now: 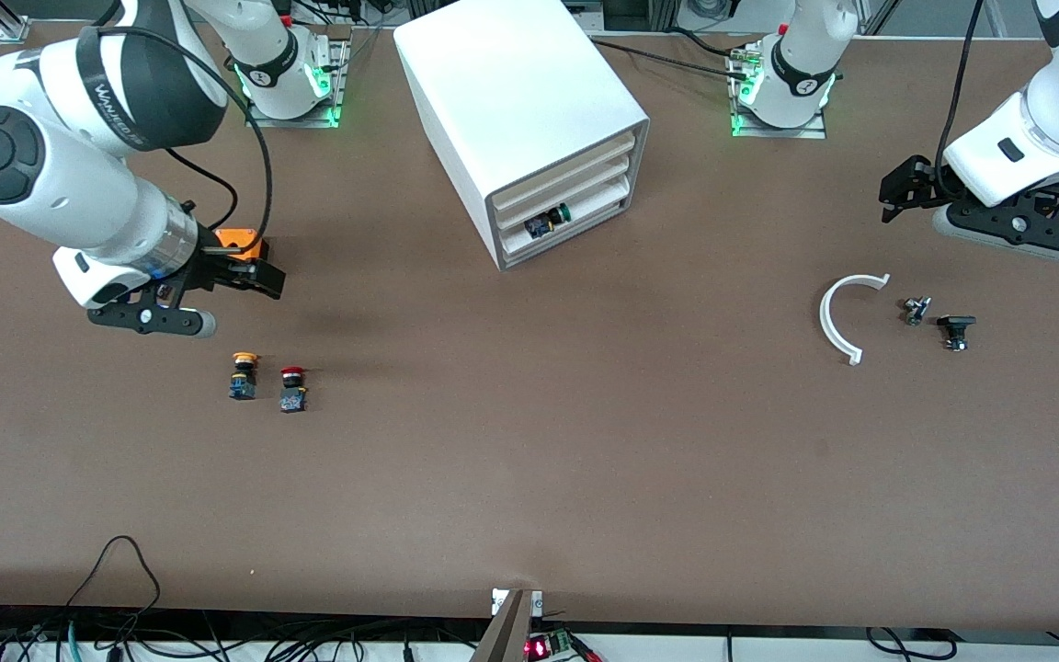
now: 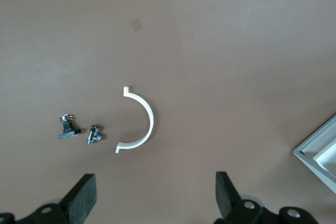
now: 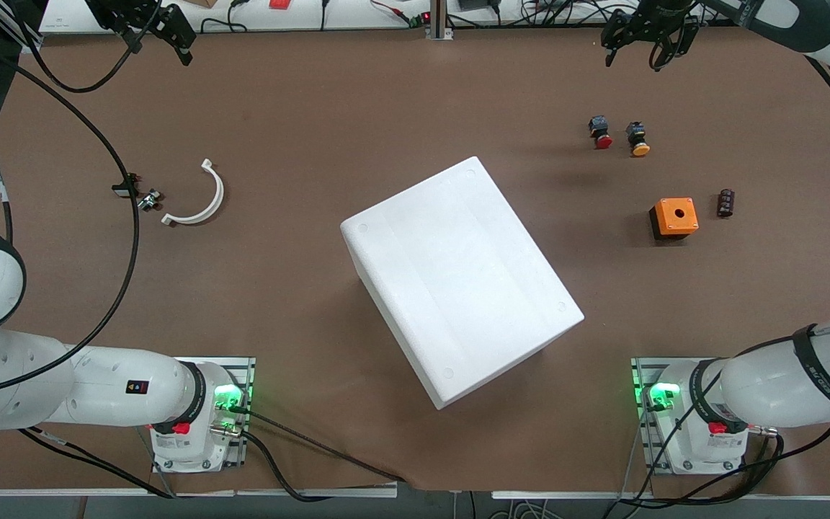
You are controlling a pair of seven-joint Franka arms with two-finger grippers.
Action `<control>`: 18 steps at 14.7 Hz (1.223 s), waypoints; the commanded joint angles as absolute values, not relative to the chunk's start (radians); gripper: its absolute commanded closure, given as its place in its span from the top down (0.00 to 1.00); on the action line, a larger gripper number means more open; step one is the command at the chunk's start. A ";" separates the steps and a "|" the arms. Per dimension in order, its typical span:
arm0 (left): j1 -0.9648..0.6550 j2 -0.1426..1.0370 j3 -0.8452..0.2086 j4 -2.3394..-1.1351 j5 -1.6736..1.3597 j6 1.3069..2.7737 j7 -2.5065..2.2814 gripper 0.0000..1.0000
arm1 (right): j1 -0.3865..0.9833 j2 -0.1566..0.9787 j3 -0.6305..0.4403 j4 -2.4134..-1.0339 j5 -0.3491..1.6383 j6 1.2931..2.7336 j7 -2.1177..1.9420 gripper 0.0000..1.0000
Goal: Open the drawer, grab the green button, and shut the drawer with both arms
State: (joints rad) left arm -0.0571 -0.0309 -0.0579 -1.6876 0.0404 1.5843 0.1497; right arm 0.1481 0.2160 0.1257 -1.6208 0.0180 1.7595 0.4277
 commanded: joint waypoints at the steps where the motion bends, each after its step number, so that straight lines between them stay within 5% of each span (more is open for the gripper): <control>1: -0.057 -0.018 -0.058 -1.657 0.043 1.559 0.164 1.00 | 0.173 0.225 0.124 -1.611 0.047 1.772 0.541 0.99; 9: -0.072 0.041 -0.063 -1.638 -0.096 1.246 0.183 1.00 | 0.242 0.278 0.124 -1.542 0.045 1.772 0.748 0.99; 15: -0.072 0.179 -0.064 -1.667 -0.486 1.230 0.309 1.00 | 0.285 0.305 0.124 -1.500 0.043 1.773 0.912 0.99; 18: -0.064 0.229 -0.064 -1.751 -0.630 1.340 0.496 1.00 | 0.313 0.313 0.124 -1.499 0.044 1.808 0.998 0.99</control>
